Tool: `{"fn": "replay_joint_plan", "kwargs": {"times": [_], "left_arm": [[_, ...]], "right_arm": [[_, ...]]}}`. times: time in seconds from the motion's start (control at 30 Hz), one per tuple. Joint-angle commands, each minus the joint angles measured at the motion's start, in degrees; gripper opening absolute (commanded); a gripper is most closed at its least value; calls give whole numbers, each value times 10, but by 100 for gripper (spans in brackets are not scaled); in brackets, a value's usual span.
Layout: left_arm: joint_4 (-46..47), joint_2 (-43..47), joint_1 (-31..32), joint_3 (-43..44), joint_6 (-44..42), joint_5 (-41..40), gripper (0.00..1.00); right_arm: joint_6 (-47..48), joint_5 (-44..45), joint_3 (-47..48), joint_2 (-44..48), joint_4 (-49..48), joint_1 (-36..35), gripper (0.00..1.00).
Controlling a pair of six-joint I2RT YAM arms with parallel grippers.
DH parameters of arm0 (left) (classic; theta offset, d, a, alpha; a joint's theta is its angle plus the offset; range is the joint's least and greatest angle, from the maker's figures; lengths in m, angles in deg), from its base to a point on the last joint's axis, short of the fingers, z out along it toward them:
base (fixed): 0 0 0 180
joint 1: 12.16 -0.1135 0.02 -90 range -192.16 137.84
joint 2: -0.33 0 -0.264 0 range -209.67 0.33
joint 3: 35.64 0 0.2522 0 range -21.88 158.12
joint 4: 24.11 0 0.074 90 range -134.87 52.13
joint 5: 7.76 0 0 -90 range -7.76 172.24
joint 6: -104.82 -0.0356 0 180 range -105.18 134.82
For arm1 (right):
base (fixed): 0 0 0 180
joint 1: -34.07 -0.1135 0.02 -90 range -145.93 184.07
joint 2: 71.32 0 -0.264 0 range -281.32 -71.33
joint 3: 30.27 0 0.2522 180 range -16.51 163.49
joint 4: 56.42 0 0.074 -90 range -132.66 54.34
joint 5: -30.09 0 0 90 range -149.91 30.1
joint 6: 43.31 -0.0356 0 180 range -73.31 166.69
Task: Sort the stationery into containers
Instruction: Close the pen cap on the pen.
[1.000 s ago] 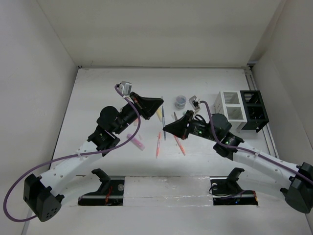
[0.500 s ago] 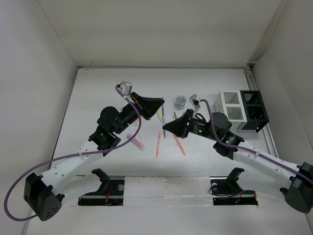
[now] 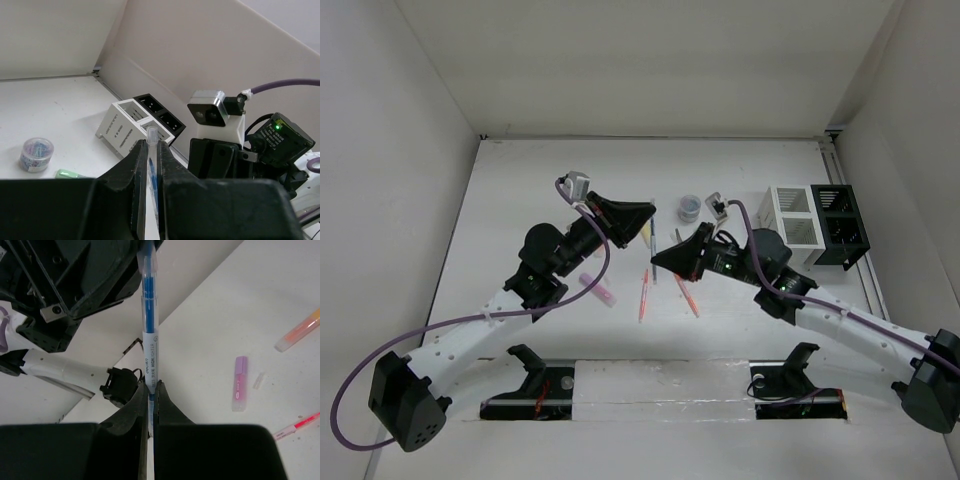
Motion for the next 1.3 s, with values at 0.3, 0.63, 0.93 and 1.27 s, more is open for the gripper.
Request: {"fn": "replay_joint_plan", "kwargs": {"times": [0.3,0.63,0.93,1.27], "left_arm": [[6,11,2,-3,-21,21,0],[6,6,2,-3,-21,21,0],[31,0,2,-3,38,5,0],[18,-5,2,2,61,-35,0]], "right_arm": [[-9,21,22,33,-43,22,0],[-10,10,27,38,-59,28,0],[-27,-9,17,12,-152,28,0],[-33,-3,28,-24,-219,28,0]]}}
